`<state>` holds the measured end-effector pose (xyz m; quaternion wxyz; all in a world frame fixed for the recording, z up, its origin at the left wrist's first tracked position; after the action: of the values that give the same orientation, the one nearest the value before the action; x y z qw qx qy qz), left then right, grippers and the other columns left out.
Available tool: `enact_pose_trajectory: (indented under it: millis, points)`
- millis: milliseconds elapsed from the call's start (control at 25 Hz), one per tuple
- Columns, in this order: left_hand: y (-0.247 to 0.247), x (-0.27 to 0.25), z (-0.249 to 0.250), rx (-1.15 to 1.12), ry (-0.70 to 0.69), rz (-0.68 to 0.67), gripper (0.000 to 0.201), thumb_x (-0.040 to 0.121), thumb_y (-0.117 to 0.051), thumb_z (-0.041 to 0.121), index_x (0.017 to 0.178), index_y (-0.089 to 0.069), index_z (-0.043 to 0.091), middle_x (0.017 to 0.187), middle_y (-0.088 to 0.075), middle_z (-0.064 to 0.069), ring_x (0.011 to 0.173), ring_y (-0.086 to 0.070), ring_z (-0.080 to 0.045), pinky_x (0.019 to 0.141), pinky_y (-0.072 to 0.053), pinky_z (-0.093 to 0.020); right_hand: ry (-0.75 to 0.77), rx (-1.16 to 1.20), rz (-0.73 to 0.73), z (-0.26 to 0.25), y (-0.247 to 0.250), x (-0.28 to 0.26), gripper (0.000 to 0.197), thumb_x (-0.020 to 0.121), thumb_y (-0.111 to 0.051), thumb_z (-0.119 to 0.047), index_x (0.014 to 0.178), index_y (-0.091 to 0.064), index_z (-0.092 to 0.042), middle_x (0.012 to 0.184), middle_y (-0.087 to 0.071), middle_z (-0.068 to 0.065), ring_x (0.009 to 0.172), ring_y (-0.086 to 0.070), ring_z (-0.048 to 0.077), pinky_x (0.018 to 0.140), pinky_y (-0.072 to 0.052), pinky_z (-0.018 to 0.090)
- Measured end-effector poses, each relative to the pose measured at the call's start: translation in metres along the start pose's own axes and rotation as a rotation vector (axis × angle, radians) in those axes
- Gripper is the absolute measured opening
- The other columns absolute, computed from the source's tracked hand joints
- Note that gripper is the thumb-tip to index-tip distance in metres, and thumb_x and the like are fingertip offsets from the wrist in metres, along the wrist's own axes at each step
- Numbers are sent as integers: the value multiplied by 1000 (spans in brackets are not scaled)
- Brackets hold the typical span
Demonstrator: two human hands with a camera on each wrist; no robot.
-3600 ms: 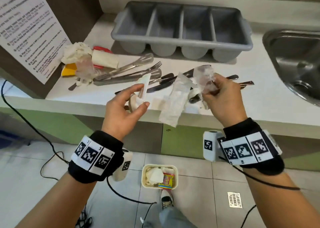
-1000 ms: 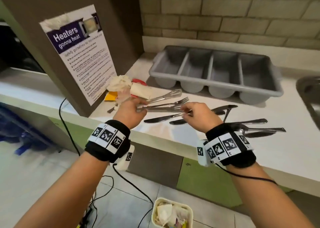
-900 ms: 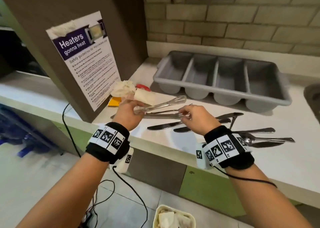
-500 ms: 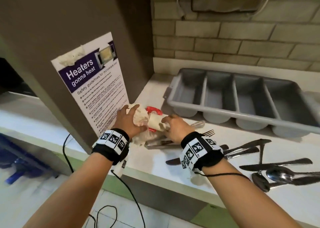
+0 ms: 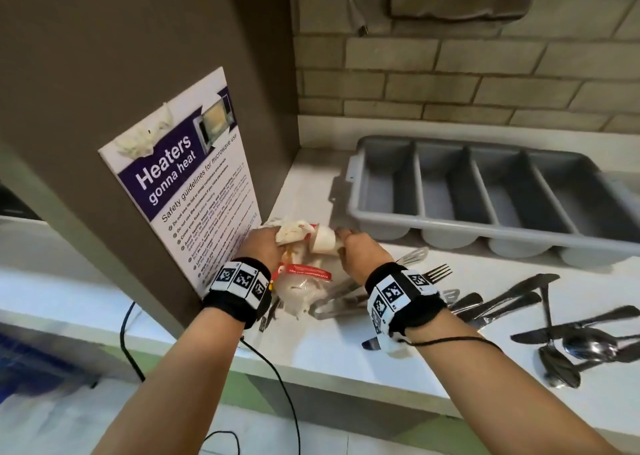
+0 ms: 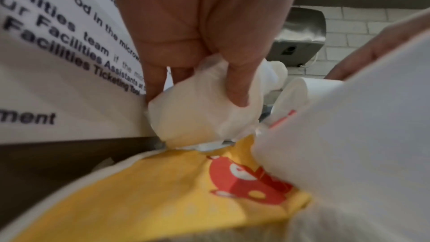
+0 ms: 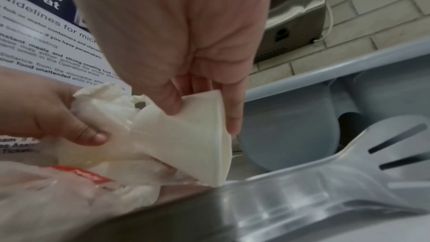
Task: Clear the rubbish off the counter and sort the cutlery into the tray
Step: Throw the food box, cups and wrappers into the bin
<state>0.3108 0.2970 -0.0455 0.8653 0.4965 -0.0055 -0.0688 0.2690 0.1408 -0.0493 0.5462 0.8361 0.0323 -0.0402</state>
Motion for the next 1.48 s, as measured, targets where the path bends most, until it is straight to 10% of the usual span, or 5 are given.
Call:
enact_pose_trajectory:
  millis: [520,760,920,1080,1480]
  points:
    - [60,-67,71,-572,-28,317,33,86,-63,16,115,-62,0,98,-61,-2,90,-56,-10,58,-38,-1,-42,377,441,54,94,-100,39,94,-37,-6,133,-43,-9,117,-62,19,106,-58,34,87,-45,30]
    - [-4,-163,128,-723,-61,199,36,82,-66,8,118,-61,4,108,-62,1,104,-65,-13,81,-47,-13,20,446,480,107,87,-191,39,92,-34,-11,129,-47,-6,111,-64,18,99,-59,29,76,-36,17]
    - [-57,-241,131,-744,-31,181,38,81,-66,2,119,-60,3,108,-56,10,93,-58,7,71,-39,12,47,445,390,142,62,-266,41,93,-35,-13,132,-44,-5,119,-62,18,106,-58,28,88,-41,22]
    - [-117,-297,101,-710,29,91,35,82,-65,3,117,-61,8,103,-60,13,72,-56,29,68,-42,9,43,469,281,178,17,-328,43,90,-35,-16,131,-45,-6,116,-63,16,98,-60,27,76,-37,16]
    - [-413,-340,-24,-194,381,-567,31,91,-54,12,119,-59,-2,122,-64,-20,114,-59,-30,82,-42,-26,-357,248,-353,314,-286,-357,42,96,-34,-11,138,-34,-10,127,-56,21,113,-54,33,93,-46,36]
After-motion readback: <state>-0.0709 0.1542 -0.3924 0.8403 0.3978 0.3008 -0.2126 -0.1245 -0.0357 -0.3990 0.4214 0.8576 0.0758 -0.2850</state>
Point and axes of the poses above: each hand's wrist, its own x-axis towards the middle knuckle, its own y-axis out of the back of the hand, z = x × y, the point moved 10 cm from there along x, towards the middle knuckle
